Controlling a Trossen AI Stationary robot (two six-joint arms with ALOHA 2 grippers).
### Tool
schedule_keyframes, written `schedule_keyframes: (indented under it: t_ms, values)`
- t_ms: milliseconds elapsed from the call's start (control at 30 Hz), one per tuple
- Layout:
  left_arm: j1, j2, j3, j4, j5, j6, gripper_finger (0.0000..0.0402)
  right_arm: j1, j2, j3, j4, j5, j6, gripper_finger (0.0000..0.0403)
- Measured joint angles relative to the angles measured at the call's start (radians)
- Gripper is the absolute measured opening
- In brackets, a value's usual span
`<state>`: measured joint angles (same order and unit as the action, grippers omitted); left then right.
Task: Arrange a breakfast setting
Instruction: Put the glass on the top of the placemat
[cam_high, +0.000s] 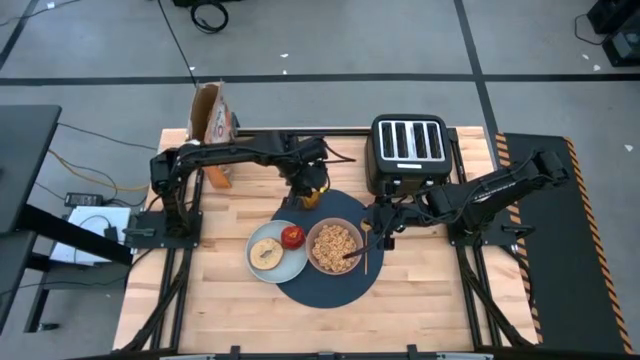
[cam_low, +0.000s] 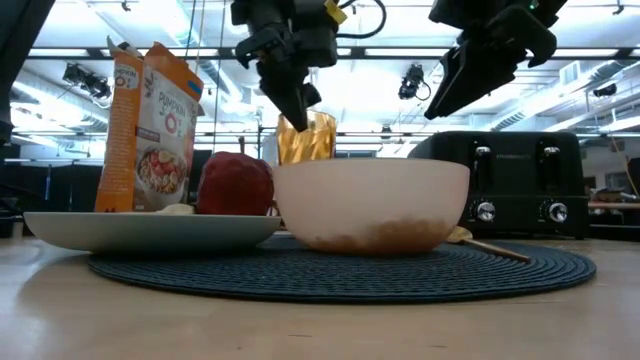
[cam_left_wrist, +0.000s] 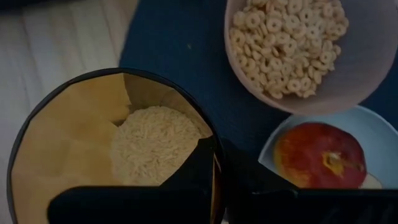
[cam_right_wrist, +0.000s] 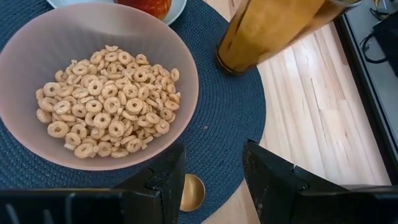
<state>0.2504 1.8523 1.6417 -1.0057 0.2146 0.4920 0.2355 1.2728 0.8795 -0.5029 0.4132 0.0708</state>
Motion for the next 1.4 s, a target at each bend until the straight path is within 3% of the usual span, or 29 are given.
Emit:
schedule_keyframes:
  t_ms: [467,633,833,1033,1400]
  values:
    - [0.002,-0.014,-0.003,-0.007,-0.038,-0.058,0.0018,-0.003,0.000,0.000,0.000,0.002,0.003,0.0167]
    - [0.024,-0.067,-0.092,0.021,-0.033,-0.097,0.0018,0.007,0.000,0.000,-0.015,0.004,0.033,0.0167]
    - [0.013,-0.176,-0.178,0.173,-0.030,-0.137,0.0018,0.018,0.000,0.000,-0.013,0.004,0.014,0.0167]
    - [0.002,-0.173,-0.242,0.167,-0.040,-0.145,0.0018,0.008,0.000,0.000,-0.007,0.004,0.005,0.0167]
    - [0.004,-0.170,-0.241,0.165,-0.067,-0.107,0.0038,-0.017,0.000,0.000,0.008,-0.023,-0.011,0.0167]
